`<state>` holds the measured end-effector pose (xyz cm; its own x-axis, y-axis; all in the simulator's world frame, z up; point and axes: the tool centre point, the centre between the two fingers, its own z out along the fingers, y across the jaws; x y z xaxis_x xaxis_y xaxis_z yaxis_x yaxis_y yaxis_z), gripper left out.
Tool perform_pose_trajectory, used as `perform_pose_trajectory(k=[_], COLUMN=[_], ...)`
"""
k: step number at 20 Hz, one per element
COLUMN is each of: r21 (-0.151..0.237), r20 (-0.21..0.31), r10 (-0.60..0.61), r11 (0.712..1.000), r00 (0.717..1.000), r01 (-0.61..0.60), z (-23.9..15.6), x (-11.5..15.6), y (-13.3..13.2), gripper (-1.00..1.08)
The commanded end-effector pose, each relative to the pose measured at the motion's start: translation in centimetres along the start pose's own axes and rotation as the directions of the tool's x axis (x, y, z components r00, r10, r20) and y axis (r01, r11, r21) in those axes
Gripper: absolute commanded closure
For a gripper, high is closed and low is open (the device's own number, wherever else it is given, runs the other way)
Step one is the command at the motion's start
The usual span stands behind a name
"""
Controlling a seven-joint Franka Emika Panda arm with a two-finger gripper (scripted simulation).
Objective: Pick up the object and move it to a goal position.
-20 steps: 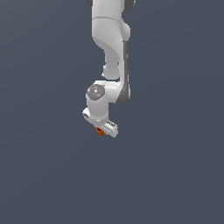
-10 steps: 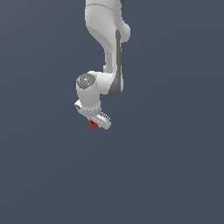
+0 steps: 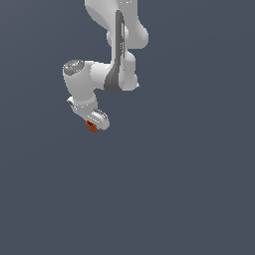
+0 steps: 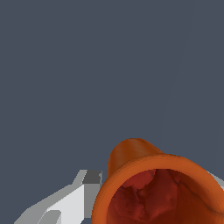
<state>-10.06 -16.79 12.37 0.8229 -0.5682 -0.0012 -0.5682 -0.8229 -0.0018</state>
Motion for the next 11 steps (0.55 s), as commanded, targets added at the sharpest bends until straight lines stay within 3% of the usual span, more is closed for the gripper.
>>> perform_pose_trajectory(k=[1, 6, 11], r21=[0.001, 0.0, -0.001], r20=[0.0, 0.0, -0.001], r10=[-0.001, -0.001, -0.001], r11=[1.0, 1.0, 1.0], r00=[1.0, 1.0, 1.0], r01=[0.001, 0.001, 0.001], z=[-1.2, -2.9, -3.5], x=[-0.1, 0.0, 0.1], y=[1.9, 4.5, 5.4], gripper=[1.08, 1.08, 1.08])
